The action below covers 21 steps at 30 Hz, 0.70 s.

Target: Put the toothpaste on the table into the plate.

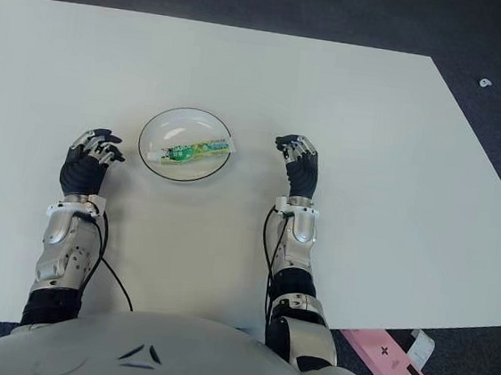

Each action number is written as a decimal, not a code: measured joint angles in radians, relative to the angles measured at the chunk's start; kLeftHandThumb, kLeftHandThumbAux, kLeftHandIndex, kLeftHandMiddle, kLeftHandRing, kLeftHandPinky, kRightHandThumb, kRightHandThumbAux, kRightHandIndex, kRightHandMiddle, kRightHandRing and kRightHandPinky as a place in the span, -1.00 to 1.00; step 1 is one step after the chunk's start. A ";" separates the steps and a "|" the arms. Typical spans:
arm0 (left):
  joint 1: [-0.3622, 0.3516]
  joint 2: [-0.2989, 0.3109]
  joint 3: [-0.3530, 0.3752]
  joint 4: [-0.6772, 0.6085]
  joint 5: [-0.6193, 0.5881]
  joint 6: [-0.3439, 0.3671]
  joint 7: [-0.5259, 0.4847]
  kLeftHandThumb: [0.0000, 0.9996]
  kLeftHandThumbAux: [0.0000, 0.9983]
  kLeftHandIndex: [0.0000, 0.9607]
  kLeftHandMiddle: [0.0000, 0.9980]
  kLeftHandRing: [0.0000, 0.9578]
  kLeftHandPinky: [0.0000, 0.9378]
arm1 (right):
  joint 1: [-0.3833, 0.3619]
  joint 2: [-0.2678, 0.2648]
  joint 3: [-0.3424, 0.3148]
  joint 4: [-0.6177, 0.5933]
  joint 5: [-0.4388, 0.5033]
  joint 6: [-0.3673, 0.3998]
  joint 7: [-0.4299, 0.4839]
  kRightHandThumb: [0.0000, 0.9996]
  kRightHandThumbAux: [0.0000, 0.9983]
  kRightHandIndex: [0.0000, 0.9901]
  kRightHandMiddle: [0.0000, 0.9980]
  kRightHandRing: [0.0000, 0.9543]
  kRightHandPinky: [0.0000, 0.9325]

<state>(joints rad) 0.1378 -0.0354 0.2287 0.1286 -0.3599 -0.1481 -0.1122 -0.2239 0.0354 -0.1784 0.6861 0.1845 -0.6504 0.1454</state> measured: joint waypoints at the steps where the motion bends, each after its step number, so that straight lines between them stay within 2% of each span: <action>1: 0.000 0.001 0.000 0.000 0.000 0.000 0.000 0.68 0.36 -0.15 -0.02 0.24 0.20 | -0.001 0.000 -0.001 0.002 0.000 0.000 0.001 0.38 0.47 -0.14 0.04 0.08 0.07; 11: 0.000 0.005 -0.001 0.000 0.009 0.000 -0.001 0.68 0.36 -0.15 -0.02 0.24 0.19 | -0.006 -0.002 -0.004 0.008 -0.003 0.023 0.008 0.39 0.47 -0.14 0.05 0.12 0.15; 17: 0.001 0.007 -0.003 -0.003 0.020 0.000 -0.001 0.67 0.36 -0.15 -0.02 0.23 0.18 | 0.008 -0.012 0.007 -0.018 -0.027 0.082 -0.013 0.40 0.47 -0.14 0.04 0.11 0.12; 21: 0.004 0.010 -0.006 -0.006 0.026 0.000 -0.001 0.67 0.36 -0.15 -0.02 0.23 0.17 | 0.044 -0.012 0.021 -0.073 -0.043 0.113 -0.030 0.40 0.47 -0.14 0.03 0.10 0.11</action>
<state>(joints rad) 0.1413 -0.0254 0.2228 0.1226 -0.3334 -0.1483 -0.1129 -0.1804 0.0239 -0.1577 0.6127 0.1416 -0.5373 0.1155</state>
